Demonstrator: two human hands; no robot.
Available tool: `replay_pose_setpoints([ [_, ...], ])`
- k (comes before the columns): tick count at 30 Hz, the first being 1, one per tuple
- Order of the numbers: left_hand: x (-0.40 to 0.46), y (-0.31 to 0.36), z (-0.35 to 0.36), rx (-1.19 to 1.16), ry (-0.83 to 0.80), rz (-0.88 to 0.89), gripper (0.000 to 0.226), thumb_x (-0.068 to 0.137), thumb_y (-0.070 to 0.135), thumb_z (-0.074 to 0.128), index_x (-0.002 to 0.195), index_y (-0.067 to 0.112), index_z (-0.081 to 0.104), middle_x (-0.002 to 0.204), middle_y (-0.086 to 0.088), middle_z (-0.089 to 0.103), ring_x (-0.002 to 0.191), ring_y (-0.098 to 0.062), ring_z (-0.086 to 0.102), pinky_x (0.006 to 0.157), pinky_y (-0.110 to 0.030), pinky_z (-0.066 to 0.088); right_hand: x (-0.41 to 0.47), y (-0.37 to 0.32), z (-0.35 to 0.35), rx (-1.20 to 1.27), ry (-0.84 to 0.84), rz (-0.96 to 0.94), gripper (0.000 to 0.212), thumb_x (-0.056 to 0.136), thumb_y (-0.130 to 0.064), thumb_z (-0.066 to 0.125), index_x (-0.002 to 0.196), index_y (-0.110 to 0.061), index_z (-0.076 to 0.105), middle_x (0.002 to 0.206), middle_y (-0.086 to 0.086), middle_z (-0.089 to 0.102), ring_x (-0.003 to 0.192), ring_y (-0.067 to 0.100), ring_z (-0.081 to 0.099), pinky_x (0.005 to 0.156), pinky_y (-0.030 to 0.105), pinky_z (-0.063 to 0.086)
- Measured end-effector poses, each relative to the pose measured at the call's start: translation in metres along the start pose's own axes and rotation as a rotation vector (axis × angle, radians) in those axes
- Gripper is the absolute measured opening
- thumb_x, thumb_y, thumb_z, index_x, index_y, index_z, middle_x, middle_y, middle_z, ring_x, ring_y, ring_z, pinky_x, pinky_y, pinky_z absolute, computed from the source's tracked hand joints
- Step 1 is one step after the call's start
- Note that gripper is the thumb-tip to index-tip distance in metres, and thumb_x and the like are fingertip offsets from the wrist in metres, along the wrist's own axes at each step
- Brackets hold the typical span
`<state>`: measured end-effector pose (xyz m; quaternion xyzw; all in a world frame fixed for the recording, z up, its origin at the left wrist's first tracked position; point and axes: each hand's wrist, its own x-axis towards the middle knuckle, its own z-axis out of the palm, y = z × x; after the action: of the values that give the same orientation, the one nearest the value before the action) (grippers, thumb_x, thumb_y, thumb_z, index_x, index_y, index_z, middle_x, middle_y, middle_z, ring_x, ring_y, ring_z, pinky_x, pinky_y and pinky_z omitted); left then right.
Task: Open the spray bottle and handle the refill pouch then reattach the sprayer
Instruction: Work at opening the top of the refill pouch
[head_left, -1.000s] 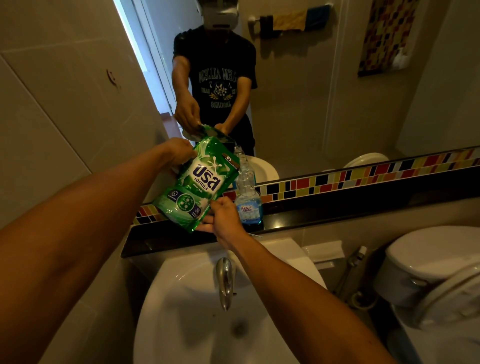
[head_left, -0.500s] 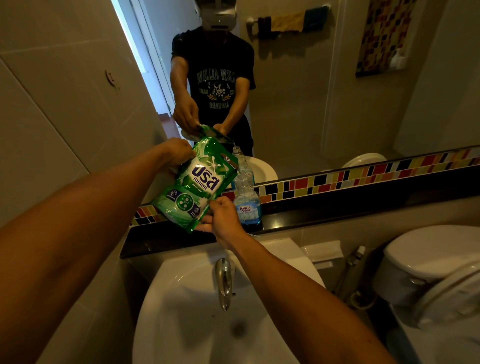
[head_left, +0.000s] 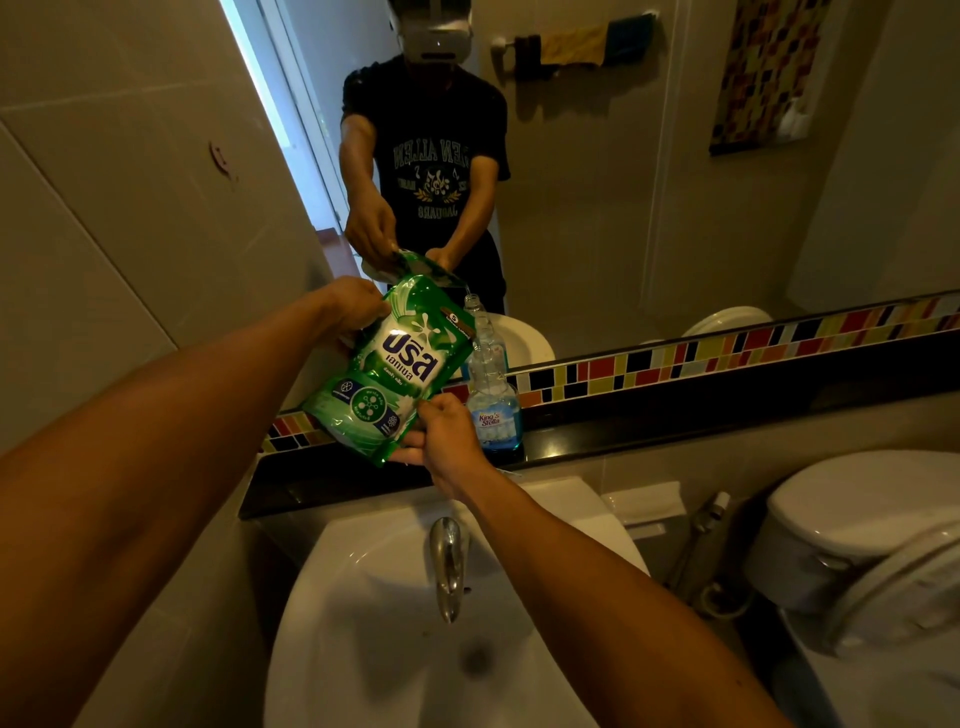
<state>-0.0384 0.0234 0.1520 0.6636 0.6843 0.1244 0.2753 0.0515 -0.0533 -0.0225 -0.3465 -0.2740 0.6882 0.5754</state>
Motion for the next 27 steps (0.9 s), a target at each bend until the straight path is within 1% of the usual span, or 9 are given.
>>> replay_pose_setpoints([
  [3, 0.0003, -0.0002, 0.0006, 0.006, -0.006, -0.001, 0.029, 0.103, 0.021, 0.048, 0.119, 0.001, 0.059, 0.100, -0.018, 0.063, 0.076, -0.025, 0.060, 0.057, -0.036, 0.049, 0.0009, 0.0013, -0.0015, -0.009, -0.005, 0.008, 0.019, 0.109, -0.016, 0.042, 0.125, -0.005, 0.043, 0.124, 0.029, 0.066, 0.082, 0.026, 0.076, 0.064, 0.044, 0.066],
  [5, 0.0004, 0.0002, 0.0012, 0.005, -0.004, 0.000, 0.029, 0.103, 0.021, 0.048, 0.119, 0.001, 0.060, 0.097, -0.016, 0.062, 0.076, -0.025, 0.060, 0.057, -0.036, 0.049, 0.0003, 0.0015, -0.0016, -0.006, -0.001, 0.010, 0.016, 0.109, -0.016, 0.042, 0.123, -0.007, 0.043, 0.127, 0.030, 0.065, 0.087, 0.029, 0.075, 0.061, 0.041, 0.066],
  [6, 0.0006, 0.0006, 0.0017, 0.001, -0.005, -0.001, 0.028, 0.103, 0.021, 0.049, 0.119, 0.001, 0.060, 0.098, -0.016, 0.062, 0.076, -0.026, 0.060, 0.060, -0.038, 0.050, 0.0000, 0.0013, -0.0018, -0.001, 0.000, 0.011, 0.015, 0.109, -0.015, 0.042, 0.122, -0.007, 0.043, 0.129, 0.031, 0.065, 0.089, 0.030, 0.075, 0.060, 0.040, 0.065],
  [8, 0.0015, 0.0010, 0.0025, -0.001, -0.003, 0.003, 0.029, 0.103, 0.021, 0.048, 0.119, 0.000, 0.060, 0.107, -0.021, 0.064, 0.078, -0.027, 0.060, 0.069, -0.042, 0.051, 0.0001, 0.0014, -0.0022, 0.000, -0.002, 0.013, 0.014, 0.109, -0.015, 0.042, 0.121, -0.008, 0.043, 0.129, 0.030, 0.065, 0.093, 0.032, 0.075, 0.060, 0.039, 0.065],
  [11, 0.0026, 0.0013, 0.0032, 0.009, 0.005, 0.018, 0.031, 0.103, 0.020, 0.047, 0.120, -0.002, 0.060, 0.116, -0.025, 0.063, 0.089, -0.032, 0.061, 0.081, -0.045, 0.053, -0.0003, 0.0008, -0.0023, 0.005, -0.007, 0.013, 0.010, 0.110, -0.015, 0.041, 0.117, -0.009, 0.044, 0.128, 0.030, 0.065, 0.087, 0.028, 0.076, 0.058, 0.037, 0.064],
  [13, 0.0029, 0.0012, 0.0040, 0.012, 0.001, 0.023, 0.031, 0.103, 0.019, 0.047, 0.121, -0.003, 0.059, 0.118, -0.026, 0.063, 0.093, -0.033, 0.061, 0.084, -0.045, 0.053, -0.0004, 0.0007, -0.0026, 0.011, -0.009, 0.009, 0.008, 0.109, -0.015, 0.042, 0.115, -0.009, 0.044, 0.127, 0.031, 0.065, 0.082, 0.025, 0.076, 0.057, 0.036, 0.063],
  [16, 0.0029, 0.0007, 0.0046, 0.014, 0.002, 0.031, 0.031, 0.103, 0.018, 0.046, 0.122, -0.003, 0.059, 0.119, -0.026, 0.063, 0.095, -0.033, 0.061, 0.090, -0.046, 0.052, -0.0001, 0.0014, -0.0030, 0.012, -0.012, 0.009, 0.009, 0.109, -0.016, 0.043, 0.115, -0.009, 0.043, 0.128, 0.031, 0.065, 0.085, 0.027, 0.076, 0.058, 0.037, 0.064],
  [20, 0.0025, 0.0010, 0.0046, 0.025, 0.000, 0.036, 0.033, 0.104, 0.018, 0.045, 0.122, -0.005, 0.059, 0.121, -0.028, 0.062, 0.104, -0.038, 0.062, 0.096, -0.049, 0.052, 0.0003, 0.0019, -0.0024, 0.025, -0.006, 0.008, 0.008, 0.109, -0.015, 0.042, 0.114, -0.008, 0.043, 0.127, 0.032, 0.064, 0.081, 0.025, 0.076, 0.057, 0.037, 0.064],
  [27, 0.0030, 0.0022, 0.0043, 0.032, -0.009, 0.024, 0.033, 0.104, 0.020, 0.046, 0.122, -0.004, 0.058, 0.121, -0.028, 0.062, 0.098, -0.037, 0.061, 0.091, -0.051, 0.054, 0.0013, 0.0016, -0.0031, 0.015, 0.005, 0.022, 0.010, 0.110, -0.016, 0.042, 0.116, -0.008, 0.043, 0.129, 0.030, 0.064, 0.093, 0.032, 0.075, 0.059, 0.040, 0.065],
])
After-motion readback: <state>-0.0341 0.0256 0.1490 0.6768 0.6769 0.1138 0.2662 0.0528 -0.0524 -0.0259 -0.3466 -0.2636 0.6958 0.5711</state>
